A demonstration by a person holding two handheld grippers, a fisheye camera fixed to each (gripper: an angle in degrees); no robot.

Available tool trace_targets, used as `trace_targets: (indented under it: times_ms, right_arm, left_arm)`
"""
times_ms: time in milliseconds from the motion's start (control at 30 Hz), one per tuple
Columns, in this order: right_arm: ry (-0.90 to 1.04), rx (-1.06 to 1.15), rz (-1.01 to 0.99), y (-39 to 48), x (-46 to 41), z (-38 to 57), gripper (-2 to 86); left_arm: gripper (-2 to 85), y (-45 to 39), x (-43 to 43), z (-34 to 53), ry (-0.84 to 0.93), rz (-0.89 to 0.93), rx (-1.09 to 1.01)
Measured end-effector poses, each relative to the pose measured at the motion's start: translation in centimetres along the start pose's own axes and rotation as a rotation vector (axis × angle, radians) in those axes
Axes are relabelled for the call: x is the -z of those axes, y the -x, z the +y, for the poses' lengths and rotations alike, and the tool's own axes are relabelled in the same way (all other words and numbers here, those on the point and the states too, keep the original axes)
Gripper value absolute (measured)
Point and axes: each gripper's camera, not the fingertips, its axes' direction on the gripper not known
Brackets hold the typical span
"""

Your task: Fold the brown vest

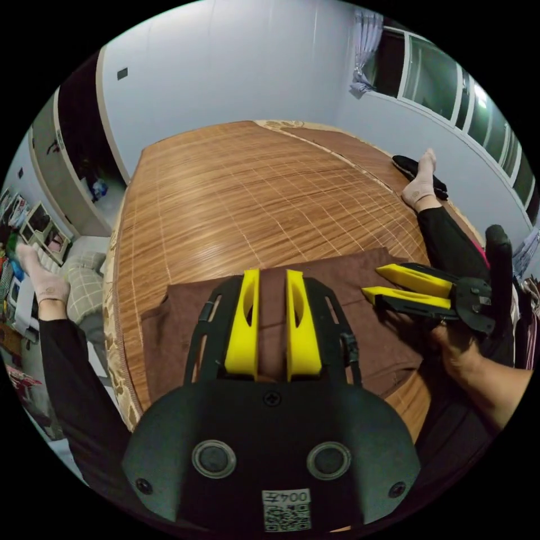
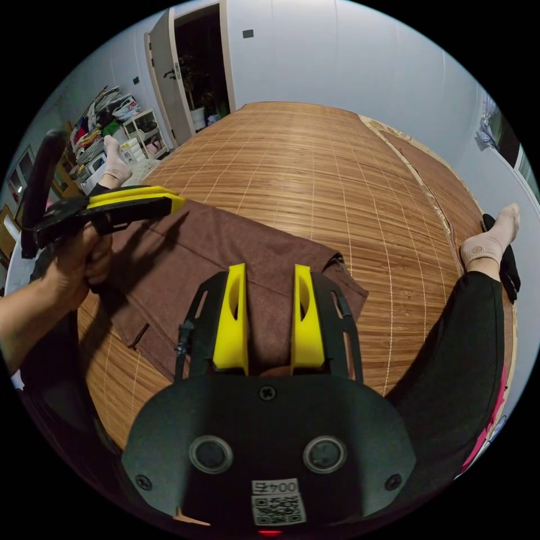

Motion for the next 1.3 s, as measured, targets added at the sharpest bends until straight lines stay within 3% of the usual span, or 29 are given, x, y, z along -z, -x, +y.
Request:
trace_targets:
  times_ms: [433,600,767,1033,1300]
  right_arm:
    - [-0.051,-0.046,-0.071,-1.7,1.4,0.7,9.7]
    - [-0.118,0.033,-0.059,-1.0,2.8,-0.4,10.6]
    - [0.042,0.069,-0.021,-0.7,-1.1,-1.3,12.9]
    - [-0.002,0.050,-0.057,-2.5,-1.1,-0.9,13.2]
    - [-0.002,0.045,-0.063,-4.2,-1.1,-0.9,13.1]
  left_arm:
    - [3.9,2.4,-1.8,0.7,0.051,0.035,0.077]
    - [4.6,2.6,-1.6,1.0,0.048,0.030,0.069]
    - [4.2,2.8,-1.3,1.3,0.046,0.018,0.065]
    - [3.2,5.5,-0.2,1.8,0.037,0.140,0.152]
    - [3.5,8.7,4.3,6.3,-0.058,0.080,0.273]
